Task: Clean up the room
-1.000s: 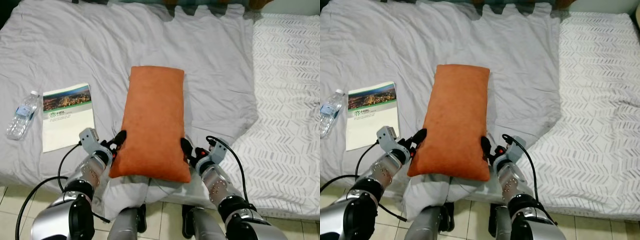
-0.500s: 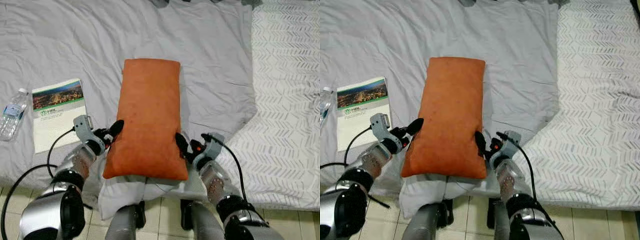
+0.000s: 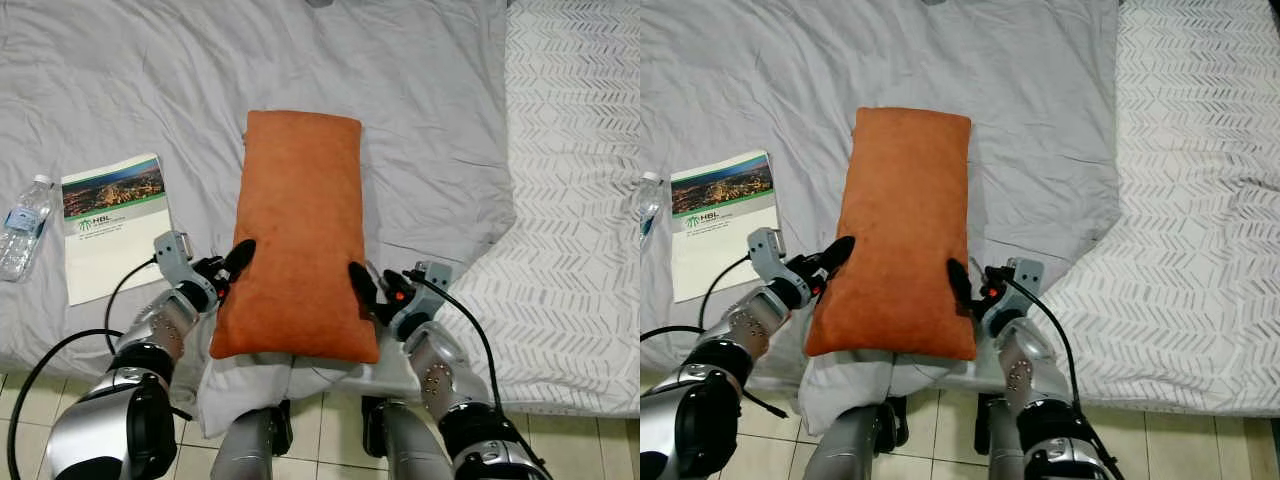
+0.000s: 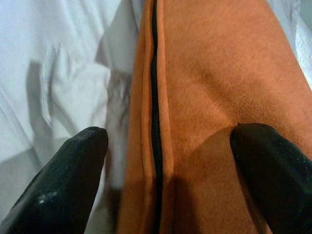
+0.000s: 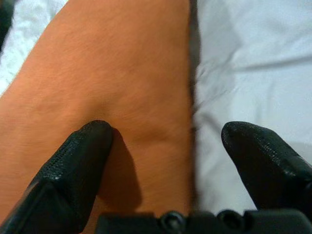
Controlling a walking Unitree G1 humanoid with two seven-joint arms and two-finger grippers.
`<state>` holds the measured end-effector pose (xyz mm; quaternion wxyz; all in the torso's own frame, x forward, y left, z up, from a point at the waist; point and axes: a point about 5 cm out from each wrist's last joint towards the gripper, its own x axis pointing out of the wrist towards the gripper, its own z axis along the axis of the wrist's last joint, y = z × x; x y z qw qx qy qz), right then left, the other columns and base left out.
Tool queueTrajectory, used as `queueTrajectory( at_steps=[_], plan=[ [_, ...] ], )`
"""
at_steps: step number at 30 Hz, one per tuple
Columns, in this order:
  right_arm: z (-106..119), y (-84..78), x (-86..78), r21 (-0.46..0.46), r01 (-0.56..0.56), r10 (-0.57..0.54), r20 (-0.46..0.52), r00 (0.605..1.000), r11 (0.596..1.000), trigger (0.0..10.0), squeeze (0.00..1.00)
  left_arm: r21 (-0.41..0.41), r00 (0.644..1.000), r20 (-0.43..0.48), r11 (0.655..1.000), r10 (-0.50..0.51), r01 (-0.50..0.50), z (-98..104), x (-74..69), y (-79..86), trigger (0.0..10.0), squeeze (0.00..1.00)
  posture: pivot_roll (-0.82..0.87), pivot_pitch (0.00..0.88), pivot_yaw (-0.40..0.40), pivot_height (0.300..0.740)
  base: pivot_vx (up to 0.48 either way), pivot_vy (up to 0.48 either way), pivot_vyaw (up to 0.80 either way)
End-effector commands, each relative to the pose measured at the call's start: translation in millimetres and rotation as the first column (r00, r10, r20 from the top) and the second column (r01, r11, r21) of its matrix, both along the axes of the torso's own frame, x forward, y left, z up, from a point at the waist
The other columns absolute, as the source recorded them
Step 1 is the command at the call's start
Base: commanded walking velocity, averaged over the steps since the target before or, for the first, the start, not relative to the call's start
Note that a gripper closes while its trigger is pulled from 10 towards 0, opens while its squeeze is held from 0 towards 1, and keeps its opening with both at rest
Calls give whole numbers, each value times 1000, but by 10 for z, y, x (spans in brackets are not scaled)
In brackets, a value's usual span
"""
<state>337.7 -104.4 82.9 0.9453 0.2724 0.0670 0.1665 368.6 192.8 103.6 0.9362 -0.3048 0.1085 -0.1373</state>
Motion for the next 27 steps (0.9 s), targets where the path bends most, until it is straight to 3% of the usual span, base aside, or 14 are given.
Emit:
queueTrajectory(
  at_steps=[1,7,8,9,10,11,12,18,21,23,27],
  plan=[
    [-167,166,-89,65,-63,69,-91,993,996,10000,0,-23,992,-123,999,-25,22,-261,-113,-146,10000,0,-73,508,34,740,0,0,0],
    [-253,328,-144,92,-106,119,-146,982,990,10000,0,-9,982,-183,999,-43,42,-362,-151,-287,10000,0,-79,507,33,740,0,0,0],
    [-286,382,-167,120,-126,146,-174,974,985,10000,0,-6,979,-198,999,-52,52,-393,-167,-324,4471,0,-78,505,33,740,0,0,0],
    [-321,414,-186,137,-131,157,-201,967,982,10000,0,-1,976,-210,998,-58,59,-420,-181,-352,0,0,-76,501,32,740,0,0,0],
    [-347,428,-198,159,-124,158,-223,962,979,10000,0,5,974,-217,998,-63,65,-438,-192,-370,0,0,-75,500,32,740,0,0,0],
    [-368,445,-212,187,-126,169,-239,956,974,3176,0,13,973,-223,998,-57,62,-450,-197,-375,0,0,-72,497,32,740,0,0,0],
    [-389,449,-223,200,-123,172,-253,952,972,0,0,15,973,-225,998,-49,54,-452,-196,-372,0,0,-72,497,32,740,0,0,0],
    [-468,414,-259,189,-109,160,-286,945,976,0,0,54,974,-225,998,-26,39,-457,-196,-327,0,0,-64,500,31,740,0,0,0],
    [-479,422,-270,186,-117,167,-286,944,976,0,0,-2,975,-221,1000,-4,3,-447,-191,-318,0,0,-59,499,32,740,0,0,0],
    [-480,438,-275,181,-130,178,-282,943,975,0,0,-27,975,-223,1000,-3,-3,-468,-205,-349,0,0,-62,489,30,740,0,0,0],
    [-456,448,-271,150,-153,187,-256,948,977,0,0,-1,974,-215,997,-70,71,-517,-243,-486,0,0,-69,474,31,740,0,0,0]
  ],
)
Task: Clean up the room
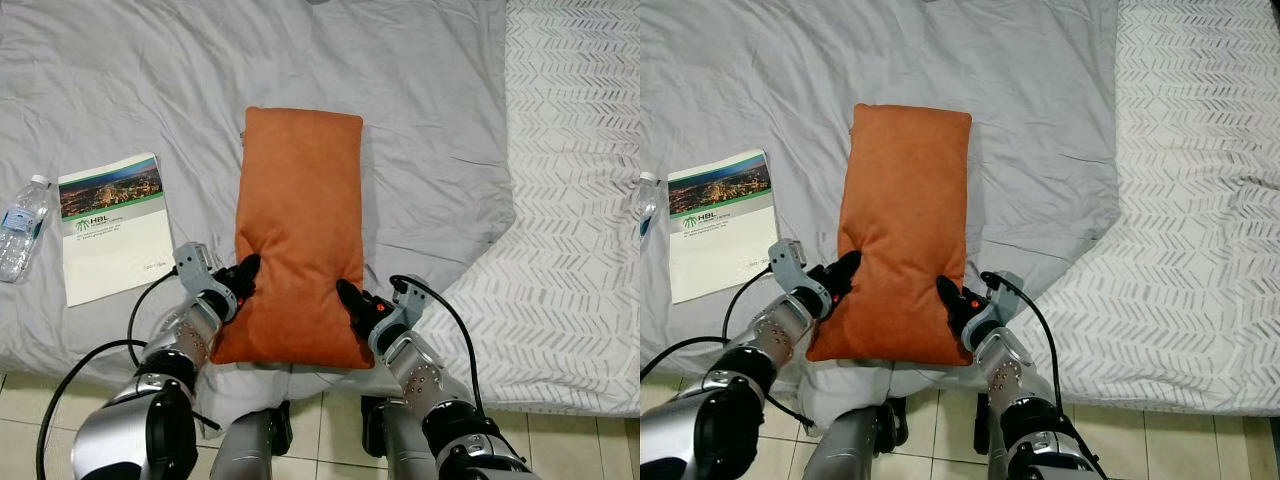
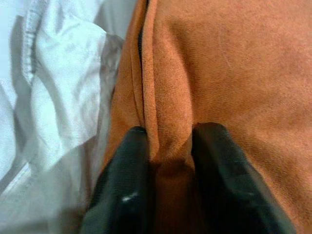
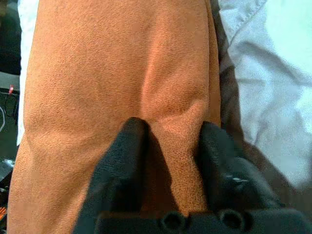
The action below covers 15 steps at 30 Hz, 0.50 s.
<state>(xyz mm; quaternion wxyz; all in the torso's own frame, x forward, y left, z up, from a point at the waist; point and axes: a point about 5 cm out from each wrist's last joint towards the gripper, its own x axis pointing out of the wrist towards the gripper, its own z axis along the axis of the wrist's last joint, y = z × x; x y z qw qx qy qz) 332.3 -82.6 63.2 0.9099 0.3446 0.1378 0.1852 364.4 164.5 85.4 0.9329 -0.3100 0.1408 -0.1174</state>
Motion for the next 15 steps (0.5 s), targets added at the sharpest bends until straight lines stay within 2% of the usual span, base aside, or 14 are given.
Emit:
queueTrajectory(
  at_steps=[1,5,9,11,12,14,15],
  plan=[
    [-258,225,-218,-5,-107,106,-106,989,994,0,0,14,985,-139,994,-106,109,-345,-209,-231,0,0,-67,468,33,740,0,0,0],
    [-293,194,-252,-57,-120,114,-93,989,991,0,0,99,976,-121,976,-180,192,-370,-236,-328,0,0,-71,435,38,740,0,0,0],
    [-298,132,-246,-92,-100,93,-81,992,991,0,0,140,972,-97,964,-214,226,-356,-235,-379,0,0,-73,388,42,740,0,0,0],
    [-232,78,-209,-107,-79,74,-45,996,991,0,0,152,970,-57,958,-237,243,-306,-212,-403,0,0,-82,349,43,740,0,0,0],
    [-100,5,-149,-114,-51,53,15,998,992,0,0,170,969,-10,954,-248,246,-236,-178,-386,0,0,-87,272,48,740,0,0,0],
    [-52,-27,-122,-121,-39,44,37,998,992,0,0,171,971,3,957,-239,235,-210,-161,-368,0,0,-87,259,50,740,0,0,0],
    [54,-79,-86,-131,-19,30,82,996,991,0,0,191,970,37,954,-242,230,-147,-129,-344,0,0,-89,221,51,740,0,0,0]
  ],
)
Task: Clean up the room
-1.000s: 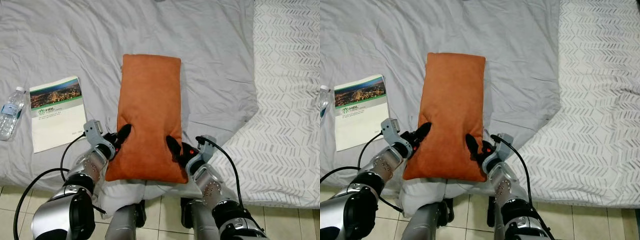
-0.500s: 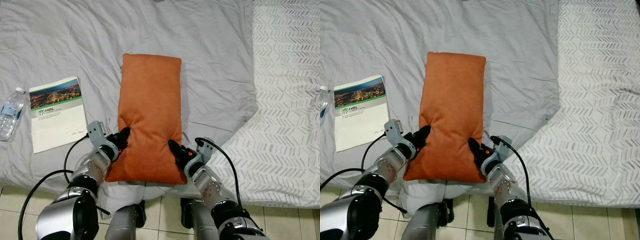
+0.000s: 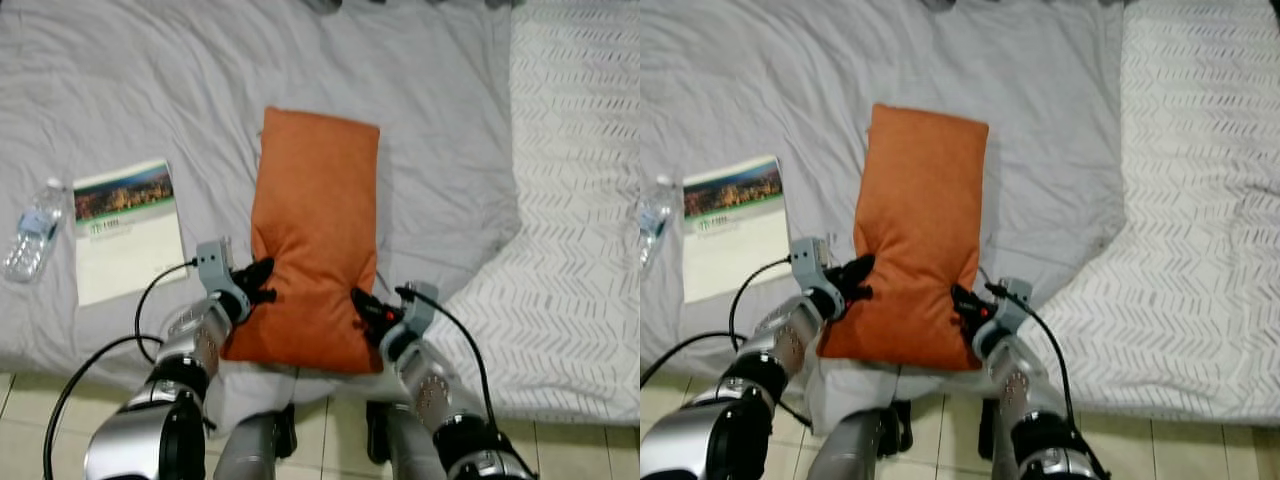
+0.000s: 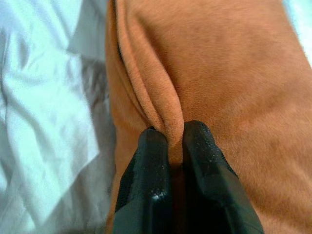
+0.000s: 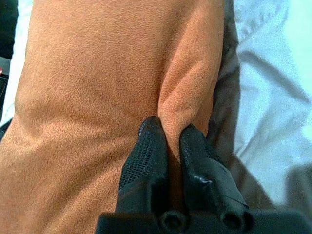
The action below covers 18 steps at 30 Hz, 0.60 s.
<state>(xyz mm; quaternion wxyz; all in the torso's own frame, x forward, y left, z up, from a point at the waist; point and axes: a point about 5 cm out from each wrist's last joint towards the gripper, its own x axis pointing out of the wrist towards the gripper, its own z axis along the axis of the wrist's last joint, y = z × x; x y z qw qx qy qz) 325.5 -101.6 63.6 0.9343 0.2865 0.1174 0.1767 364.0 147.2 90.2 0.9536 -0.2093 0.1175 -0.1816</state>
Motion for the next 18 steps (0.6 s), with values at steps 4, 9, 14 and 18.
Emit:
queueTrajectory(
  at_steps=[4,9,14,18],
  plan=[
    [312,-33,65,-44,6,0,123,992,999,0,0,88,992,30,989,-123,120,-38,-53,-141,0,0,-92,148,55,740,0,0,0],
    [656,-379,94,-141,194,-149,279,949,971,0,0,182,966,181,972,-184,151,228,5,-181,0,0,-89,34,72,740,0,0,0],
    [752,-632,-85,-235,367,-262,381,887,900,0,0,262,933,285,954,-219,144,361,-44,-182,0,0,-98,0,77,740,0,0,0],
    [600,-752,-241,-252,439,-344,345,873,863,0,0,293,926,300,946,-227,137,385,-45,-210,0,0,-106,0,86,740,0,0,0]
  ],
)
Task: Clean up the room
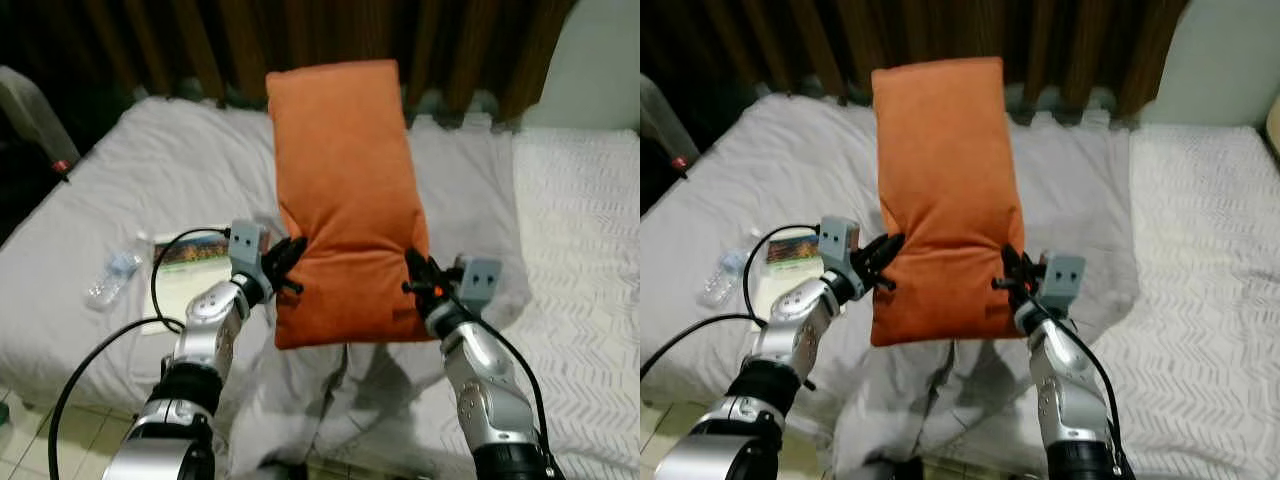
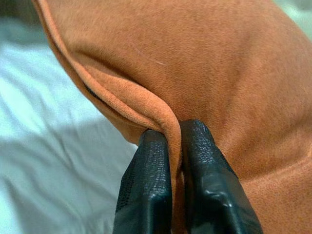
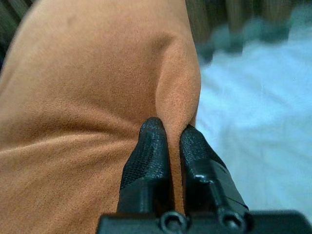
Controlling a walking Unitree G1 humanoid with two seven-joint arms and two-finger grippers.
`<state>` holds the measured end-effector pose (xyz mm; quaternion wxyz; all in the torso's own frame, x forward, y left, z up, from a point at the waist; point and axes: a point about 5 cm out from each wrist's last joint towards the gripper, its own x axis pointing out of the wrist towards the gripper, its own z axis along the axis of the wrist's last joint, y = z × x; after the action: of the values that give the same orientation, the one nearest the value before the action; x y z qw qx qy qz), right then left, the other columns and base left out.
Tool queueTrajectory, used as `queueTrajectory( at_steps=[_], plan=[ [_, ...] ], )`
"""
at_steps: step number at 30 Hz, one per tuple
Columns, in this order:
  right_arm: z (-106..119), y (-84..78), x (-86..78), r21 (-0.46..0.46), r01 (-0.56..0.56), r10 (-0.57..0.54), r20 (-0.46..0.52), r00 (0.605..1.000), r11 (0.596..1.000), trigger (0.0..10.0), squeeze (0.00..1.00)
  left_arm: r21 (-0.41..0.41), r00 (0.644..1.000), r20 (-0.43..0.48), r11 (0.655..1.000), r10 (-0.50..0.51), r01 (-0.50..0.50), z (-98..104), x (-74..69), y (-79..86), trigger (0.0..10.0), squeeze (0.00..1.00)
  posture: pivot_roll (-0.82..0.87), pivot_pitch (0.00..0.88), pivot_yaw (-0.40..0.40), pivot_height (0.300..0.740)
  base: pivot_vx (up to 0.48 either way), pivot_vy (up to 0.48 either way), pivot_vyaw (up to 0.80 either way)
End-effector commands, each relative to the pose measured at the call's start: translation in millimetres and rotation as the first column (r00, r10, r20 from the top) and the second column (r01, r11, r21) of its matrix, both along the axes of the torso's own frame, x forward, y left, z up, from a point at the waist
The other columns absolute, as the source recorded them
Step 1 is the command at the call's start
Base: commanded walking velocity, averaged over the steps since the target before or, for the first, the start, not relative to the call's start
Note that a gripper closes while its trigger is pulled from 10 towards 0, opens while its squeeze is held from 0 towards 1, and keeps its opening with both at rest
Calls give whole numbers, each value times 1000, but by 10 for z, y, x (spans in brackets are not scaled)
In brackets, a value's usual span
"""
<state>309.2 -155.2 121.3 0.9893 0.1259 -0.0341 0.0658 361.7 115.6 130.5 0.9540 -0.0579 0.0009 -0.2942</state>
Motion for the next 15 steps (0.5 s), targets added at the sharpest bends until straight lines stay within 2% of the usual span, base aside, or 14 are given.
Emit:
queueTrajectory(
  at_steps=[1,3,4,5,6,7,8,9,10,12,15],
  plan=[
    [23,-216,-77,-5,136,-136,24,990,991,0,0,45,1000,18,999,20,-20,-18,-22,106,0,0,-106,0,86,740,0,0,0],
    [-70,-264,-150,12,190,-189,-28,981,982,0,0,92,999,20,995,38,-40,-20,-9,57,0,0,-125,0,95,740,0,0,0],
    [-82,-254,-141,16,187,-186,-38,982,982,0,0,97,999,18,994,44,-46,-16,5,44,4706,0,-125,0,95,740,0,0,0],
    [-82,-254,-141,16,187,-186,-38,982,982,0,0,97,999,18,994,44,-46,-16,5,44,4706,0,-125,0,95,740,0,0,0],
    [-93,-237,-132,13,175,-174,-50,983,984,0,0,112,999,25,993,47,-49,-8,14,33,10000,0,-130,0,96,740,0,0,0],
    [-93,-237,-132,13,175,-174,-50,983,984,0,0,112,999,25,993,47,-49,-8,14,33,10000,0,-130,0,96,740,0,0,0],
    [-98,-179,-117,-29,140,-141,-57,988,990,10000,0,124,999,21,991,36,-39,-18,23,11,10000,0,-142,0,100,740,0,0,0],
    [-112,-151,-110,-75,121,-126,-60,990,990,10000,0,139,999,15,990,33,-35,-34,27,4,10000,0,-147,0,102,740,296,-375,0],
    [-112,-151,-110,-75,121,-126,-60,990,990,10000,0,139,999,15,990,33,-35,-34,27,4,10000,0,-147,0,102,740,296,-375,0],
    [-173,-114,-105,-136,88,-100,-78,992,987,10000,0,157,999,-3,987,32,-31,-82,32,-3,10000,0,-157,1,104,740,294,-377,0],
    [-198,-111,-112,-154,84,-98,-84,992,985,10000,0,162,999,-7,986,32,-31,-99,31,-5,10000,0,-159,4,106,740,292,-377,0]
  ],
)
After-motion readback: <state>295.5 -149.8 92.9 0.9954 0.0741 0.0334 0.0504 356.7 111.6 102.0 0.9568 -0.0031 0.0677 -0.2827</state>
